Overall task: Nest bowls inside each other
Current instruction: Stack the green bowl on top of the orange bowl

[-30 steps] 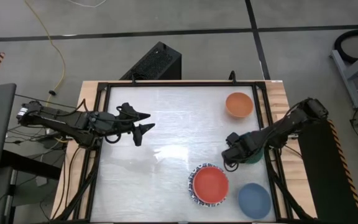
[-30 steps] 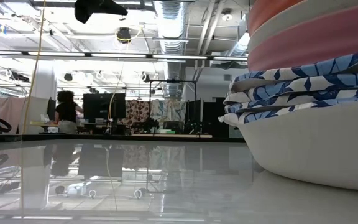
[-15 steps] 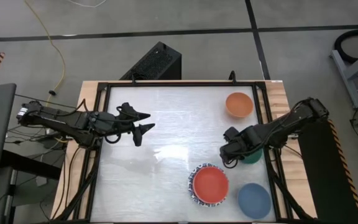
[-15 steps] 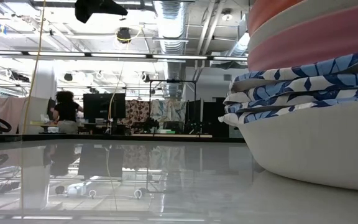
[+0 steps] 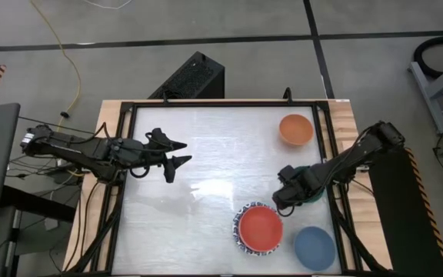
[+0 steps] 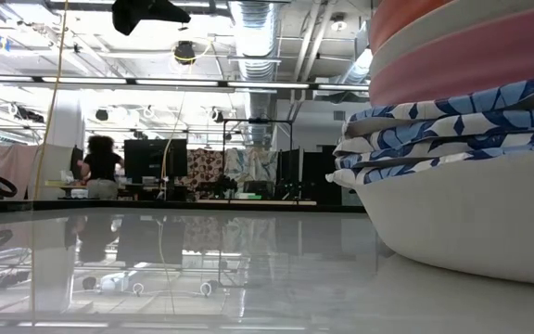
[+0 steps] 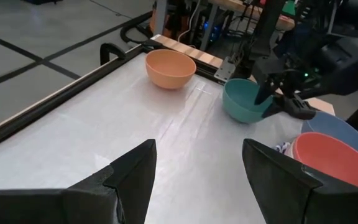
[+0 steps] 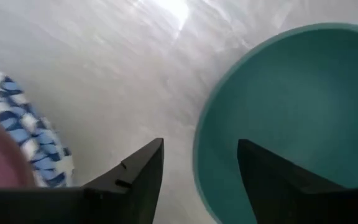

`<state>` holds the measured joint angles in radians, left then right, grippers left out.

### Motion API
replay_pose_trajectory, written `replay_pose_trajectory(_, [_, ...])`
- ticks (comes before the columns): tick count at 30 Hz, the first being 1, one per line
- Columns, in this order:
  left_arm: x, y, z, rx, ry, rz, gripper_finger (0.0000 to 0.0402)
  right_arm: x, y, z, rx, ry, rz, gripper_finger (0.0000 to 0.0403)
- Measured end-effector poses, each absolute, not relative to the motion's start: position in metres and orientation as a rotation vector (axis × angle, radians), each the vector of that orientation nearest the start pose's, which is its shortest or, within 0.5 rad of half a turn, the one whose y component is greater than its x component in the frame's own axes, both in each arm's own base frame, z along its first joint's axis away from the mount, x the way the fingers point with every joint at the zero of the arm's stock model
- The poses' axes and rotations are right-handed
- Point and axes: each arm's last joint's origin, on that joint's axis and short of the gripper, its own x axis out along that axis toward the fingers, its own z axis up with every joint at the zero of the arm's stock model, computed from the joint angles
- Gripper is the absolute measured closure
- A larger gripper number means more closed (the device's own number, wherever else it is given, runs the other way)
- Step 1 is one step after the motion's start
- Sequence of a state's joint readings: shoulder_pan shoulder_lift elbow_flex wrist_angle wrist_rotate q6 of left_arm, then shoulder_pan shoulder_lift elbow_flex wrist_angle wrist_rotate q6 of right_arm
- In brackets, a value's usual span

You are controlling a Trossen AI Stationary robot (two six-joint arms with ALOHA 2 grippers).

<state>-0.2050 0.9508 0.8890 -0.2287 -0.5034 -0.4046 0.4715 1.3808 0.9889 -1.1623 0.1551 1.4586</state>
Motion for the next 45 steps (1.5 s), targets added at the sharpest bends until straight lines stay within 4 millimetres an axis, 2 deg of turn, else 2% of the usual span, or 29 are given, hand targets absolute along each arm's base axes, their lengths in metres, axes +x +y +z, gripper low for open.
replay_pose_trajectory(4, [0.203, -0.028, 0.336, -0.298, 0.209, 0.348, 0.0173, 0.198, 0.093, 0.220, 0.687, 1.297, -0.823, 0.0191])
replay_pose_trajectory(7, [0.203, -0.028, 0.336, -0.299, 0.208, 0.348, 0.0173, 0.196, 0.089, 0.213, 0.686, 1.304, -0.848, 0.0225])
replay_pose_trajectory(10, [0.203, -0.028, 0.336, -0.307, 0.207, 0.350, 0.0173, 0.197, 0.087, 0.207, 0.683, 1.313, -0.821, 0.0282])
replay_pose_trajectory(13, [0.203, -0.028, 0.336, -0.329, 0.203, 0.352, 0.0173, 0.199, 0.087, 0.205, 0.663, 1.320, -0.760, 0.0364])
replay_pose_trajectory(14, [0.203, -0.028, 0.336, -0.338, 0.202, 0.353, 0.0173, 0.200, 0.087, 0.205, 0.656, 1.319, -0.743, 0.0381])
replay_pose_trajectory(20, [0.202, -0.028, 0.336, -0.370, 0.205, 0.357, 0.0173, 0.207, 0.087, 0.210, 0.700, 1.278, -0.710, 0.0394])
replay_pose_trajectory(26, [0.203, -0.029, 0.335, -0.427, 0.217, 0.319, 0.0173, 0.224, 0.085, 0.250, 0.665, 1.141, -0.655, 0.0396])
replay_pose_trajectory(30, [0.203, -0.030, 0.335, -0.447, 0.227, 0.283, 0.0173, 0.238, 0.085, 0.288, 0.630, 1.007, -0.565, 0.0396])
replay_pose_trajectory(34, [0.203, -0.031, 0.335, -0.450, 0.233, 0.266, 0.0173, 0.247, 0.095, 0.332, 0.585, 0.885, -0.384, 0.0396])
replay_pose_trajectory(38, [0.203, -0.031, 0.335, -0.450, 0.233, 0.266, 0.0173, 0.248, 0.117, 0.368, 0.439, 0.760, -0.135, 0.0396])
replay_pose_trajectory(41, [0.203, -0.031, 0.335, -0.446, 0.234, 0.265, 0.0173, 0.246, 0.139, 0.378, 0.270, 0.724, 0.020, 0.0396])
replay_pose_trajectory(45, [0.203, -0.031, 0.334, -0.444, 0.239, 0.267, 0.0173, 0.245, 0.171, 0.374, 0.056, 0.750, 0.182, 0.0396])
